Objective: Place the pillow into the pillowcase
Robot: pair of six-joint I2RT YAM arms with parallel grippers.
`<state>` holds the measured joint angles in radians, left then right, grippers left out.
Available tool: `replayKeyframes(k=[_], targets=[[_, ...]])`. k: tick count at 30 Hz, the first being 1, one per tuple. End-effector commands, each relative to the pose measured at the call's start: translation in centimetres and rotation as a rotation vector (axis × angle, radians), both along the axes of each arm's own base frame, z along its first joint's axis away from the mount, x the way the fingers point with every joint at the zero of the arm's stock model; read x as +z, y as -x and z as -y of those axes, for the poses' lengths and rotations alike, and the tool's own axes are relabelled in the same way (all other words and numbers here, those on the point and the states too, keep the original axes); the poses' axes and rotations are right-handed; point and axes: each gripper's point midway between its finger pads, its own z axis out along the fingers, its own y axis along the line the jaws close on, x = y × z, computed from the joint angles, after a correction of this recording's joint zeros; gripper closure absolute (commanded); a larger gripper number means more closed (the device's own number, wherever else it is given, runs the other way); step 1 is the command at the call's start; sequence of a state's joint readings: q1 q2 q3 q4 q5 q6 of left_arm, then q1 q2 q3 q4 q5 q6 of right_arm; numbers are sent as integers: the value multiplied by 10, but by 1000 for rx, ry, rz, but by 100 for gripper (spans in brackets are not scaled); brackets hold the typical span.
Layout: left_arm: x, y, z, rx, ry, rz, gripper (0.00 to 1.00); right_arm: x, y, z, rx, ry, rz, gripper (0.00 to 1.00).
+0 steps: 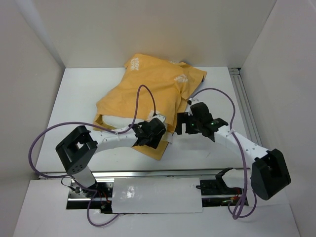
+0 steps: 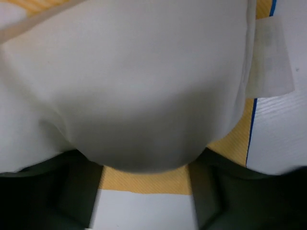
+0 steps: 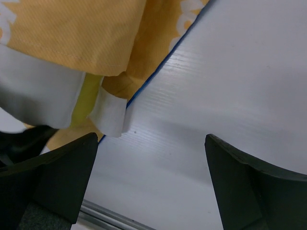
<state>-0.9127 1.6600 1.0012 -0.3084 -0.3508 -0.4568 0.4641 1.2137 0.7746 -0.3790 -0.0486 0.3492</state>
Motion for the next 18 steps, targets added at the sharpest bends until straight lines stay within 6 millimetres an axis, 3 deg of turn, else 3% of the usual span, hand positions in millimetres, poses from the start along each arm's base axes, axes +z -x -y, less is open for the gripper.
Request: replayKeyframes(k=[1, 2, 3, 6, 11, 12, 16, 18], targets=[[6, -18, 22, 33, 84, 58, 34, -3, -16, -9, 36, 77, 115, 0], [6, -21, 19, 43, 83, 59, 45, -8, -19, -13, 51, 96, 123, 2], [7, -22, 18, 64, 89, 62, 75, -11, -18, -18, 75, 125, 136, 4], [6, -28, 5, 129, 85, 39, 97, -22, -27, -25, 73, 183, 158, 5], [15, -35, 5, 145, 95, 60, 100, -34, -47, -52, 64, 216, 209, 7], [19, -35, 6, 152, 109, 65, 100, -35, -54, -45, 0, 238, 222, 7], [21, -30, 5, 140, 125, 54, 100, -27, -69, -53, -66, 195, 287, 13], [31, -31, 6, 140, 147, 70, 100, -22, -74, -56, -87, 168, 317, 14]])
